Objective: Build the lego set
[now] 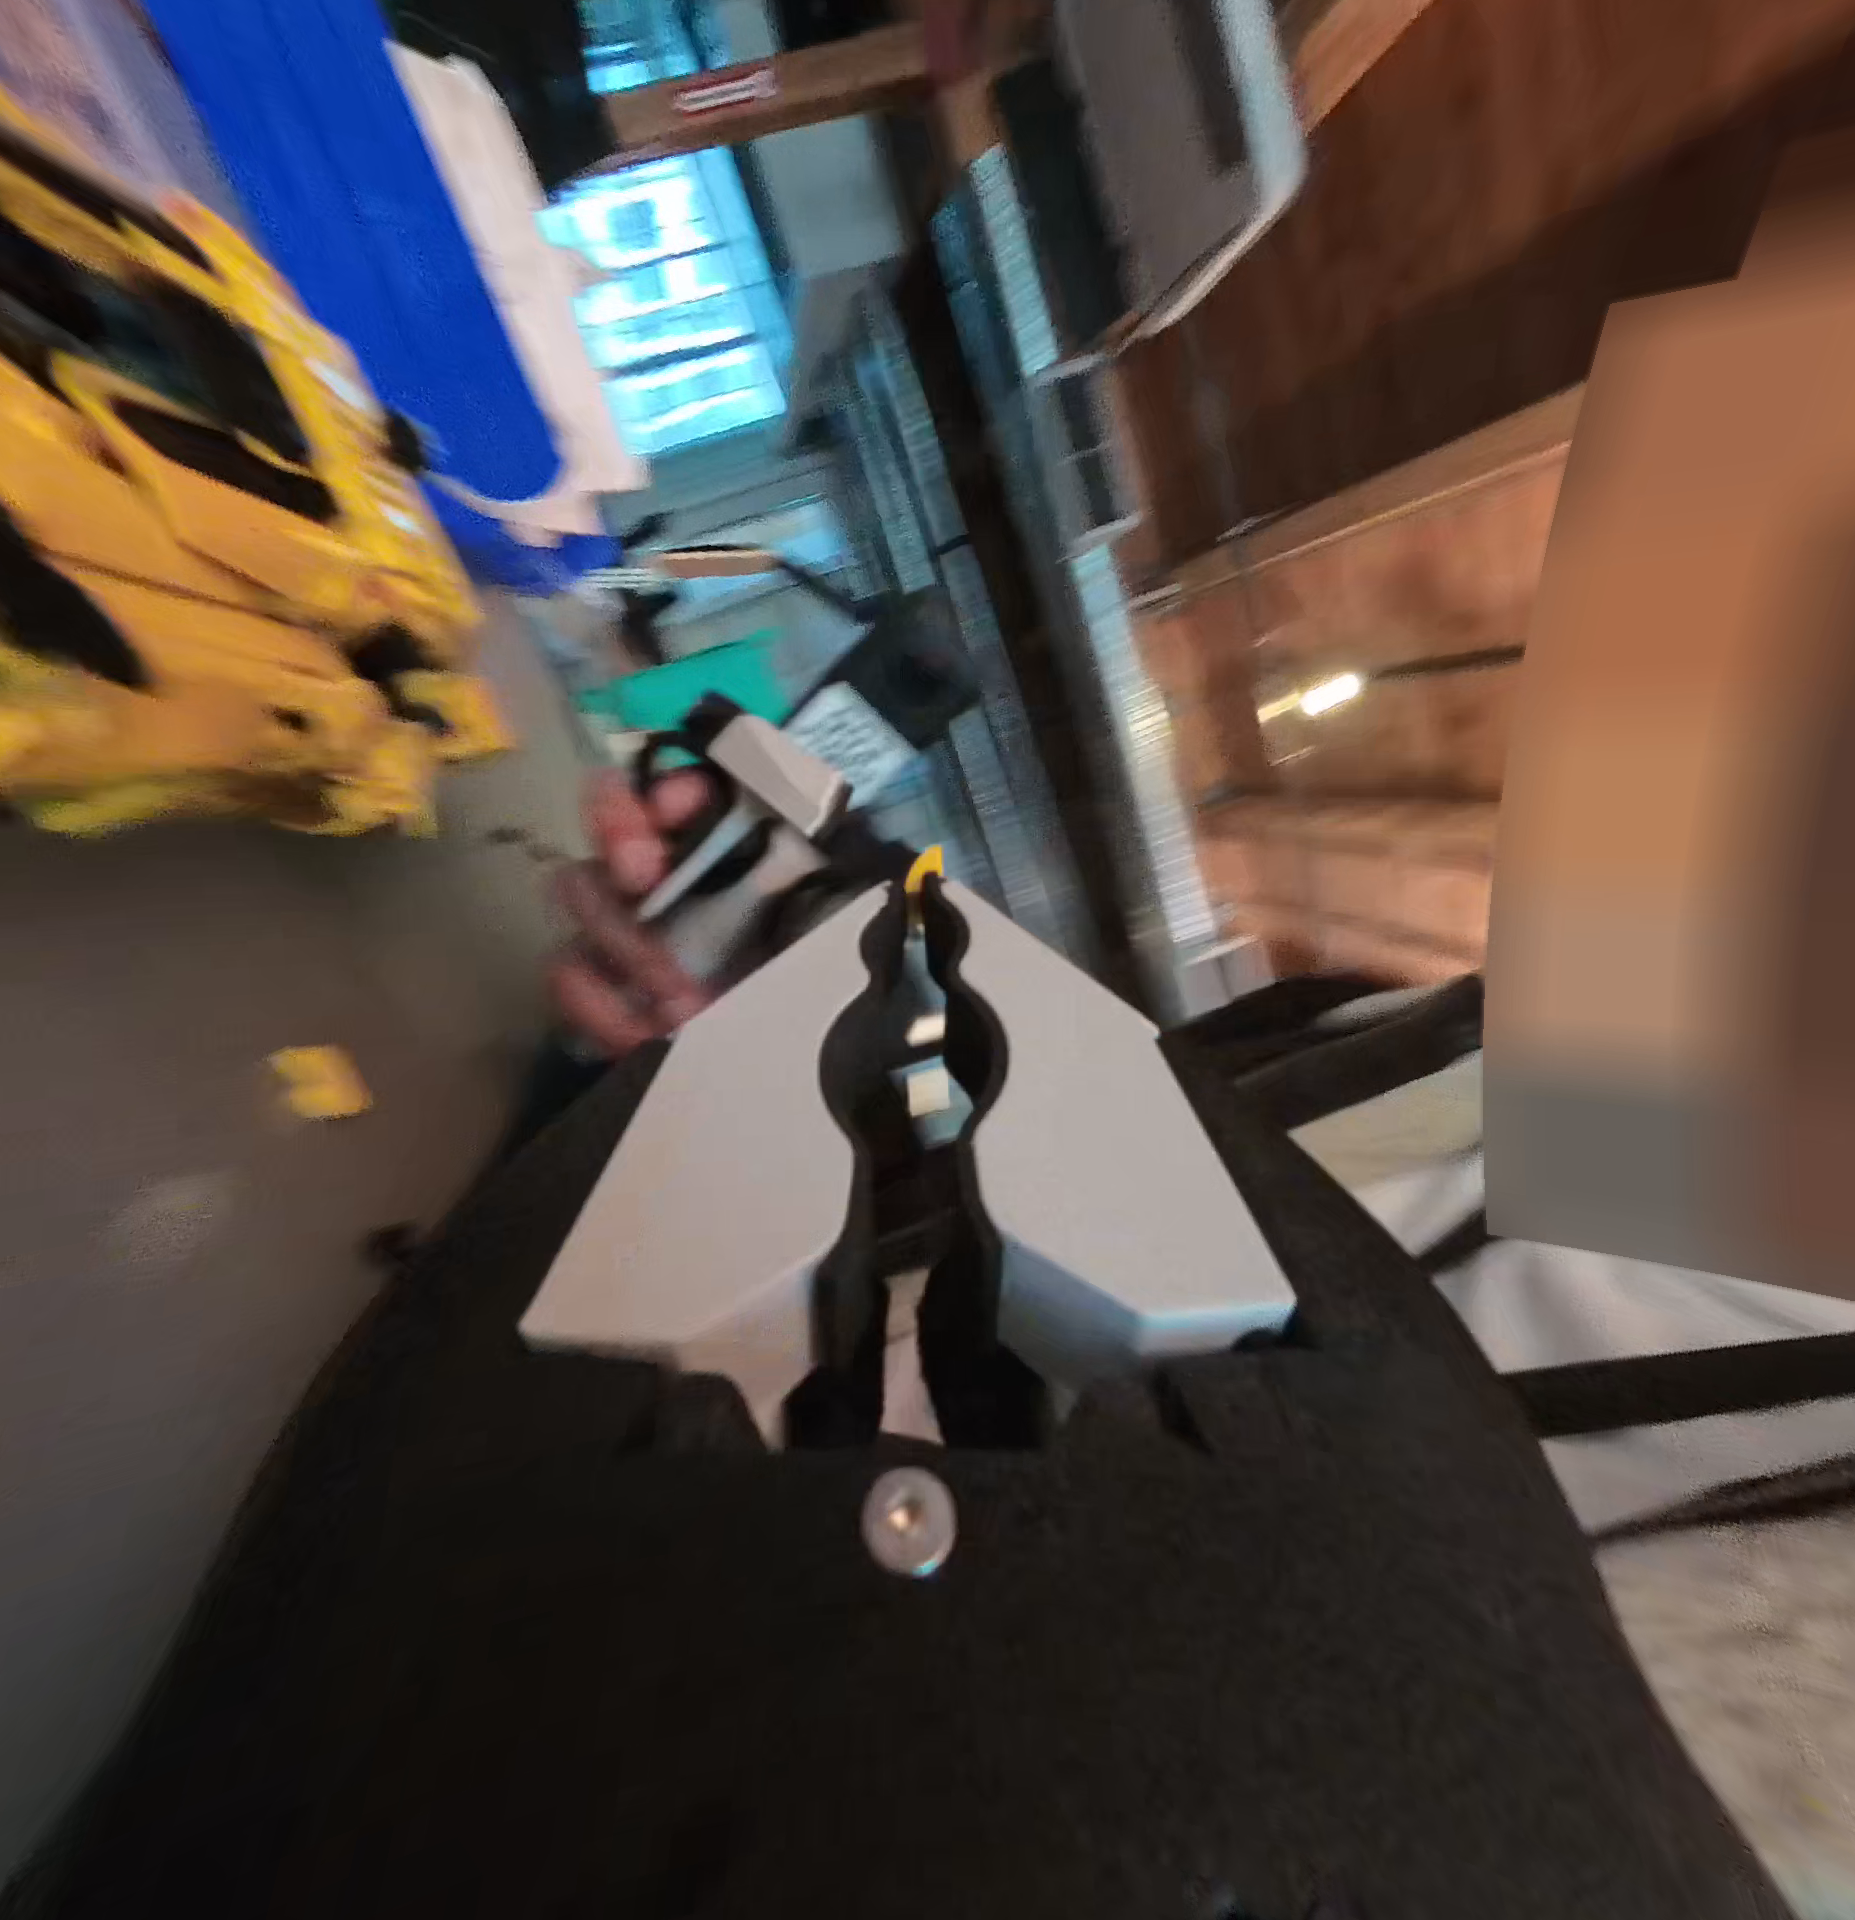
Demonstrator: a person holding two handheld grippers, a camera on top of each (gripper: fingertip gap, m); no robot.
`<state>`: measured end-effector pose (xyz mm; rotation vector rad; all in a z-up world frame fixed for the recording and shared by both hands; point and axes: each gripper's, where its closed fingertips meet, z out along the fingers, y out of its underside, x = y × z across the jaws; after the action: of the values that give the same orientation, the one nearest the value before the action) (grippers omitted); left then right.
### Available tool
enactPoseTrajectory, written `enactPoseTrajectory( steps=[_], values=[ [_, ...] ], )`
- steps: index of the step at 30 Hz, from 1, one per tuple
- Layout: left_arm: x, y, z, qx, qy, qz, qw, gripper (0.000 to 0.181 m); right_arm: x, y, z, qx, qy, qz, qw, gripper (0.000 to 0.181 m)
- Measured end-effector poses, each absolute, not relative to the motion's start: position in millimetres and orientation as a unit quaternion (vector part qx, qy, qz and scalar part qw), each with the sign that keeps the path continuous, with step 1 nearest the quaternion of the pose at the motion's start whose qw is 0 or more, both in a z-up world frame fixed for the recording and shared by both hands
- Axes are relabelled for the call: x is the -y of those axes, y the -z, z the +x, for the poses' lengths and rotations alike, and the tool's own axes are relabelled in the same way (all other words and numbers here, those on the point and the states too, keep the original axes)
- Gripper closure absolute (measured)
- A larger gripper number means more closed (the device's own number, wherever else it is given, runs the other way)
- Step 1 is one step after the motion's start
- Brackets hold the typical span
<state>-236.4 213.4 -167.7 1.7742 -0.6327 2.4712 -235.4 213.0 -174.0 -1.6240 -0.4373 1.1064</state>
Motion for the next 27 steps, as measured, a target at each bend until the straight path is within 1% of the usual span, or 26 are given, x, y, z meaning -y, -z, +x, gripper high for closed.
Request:
enactPoseTrajectory(
  steps=[2, 4, 5, 8, 11, 14, 19, 24, 27],
  values=[
    [-228.2, 200.0, -239.2, 0.317, -0.698, 0.636, -0.090, 0.179, -194.1, 207.4, -236.1, 0.265, -0.422, -0.745, 0.443, 0.157],
    [-238.9, 211.7, -242.8, 0.387, -0.633, 0.653, -0.153, 0.179, -177.4, 246.9, -230.7, 0.326, -0.346, -0.810, 0.343, 0.163],
    [-239.4, 214.6, -242.9, 0.413, -0.612, 0.652, -0.172, 0.179, -172.0, 257.7, -230.5, 0.345, -0.327, -0.822, 0.313, 0.164],
    [-236.9, 228.5, -239.4, 0.447, -0.577, 0.658, -0.186, 0.179, -168.3, 276.8, -233.8, 0.384, -0.302, -0.829, 0.274, 0.166],
    [-239.9, 226.1, -240.3, 0.427, -0.595, 0.657, -0.177, 0.179, -163.3, 294.3, -237.4, 0.420, -0.286, -0.830, 0.230, 0.164],
    [-243.6, 220.5, -243.4, 0.410, -0.612, 0.651, -0.181, 0.179, -163.1, 300.4, -239.0, 0.445, -0.258, -0.827, 0.225, 0.166],
    [-239.6, 223.8, -241.7, 0.424, -0.604, 0.651, -0.178, 0.179, -178.2, 301.2, -234.0, 0.461, -0.207, -0.825, 0.253, 0.169],
    [-242.9, 221.0, -243.3, 0.409, -0.615, 0.650, -0.177, 0.179, -189.2, 291.2, -232.3, 0.417, -0.234, -0.833, 0.276, 0.164],
    [-247.3, 221.0, -244.0, 0.397, -0.616, 0.656, -0.180, 0.179, -190.5, 290.9, -224.7, 0.393, -0.195, -0.854, 0.279, 0.165]
  ],
)
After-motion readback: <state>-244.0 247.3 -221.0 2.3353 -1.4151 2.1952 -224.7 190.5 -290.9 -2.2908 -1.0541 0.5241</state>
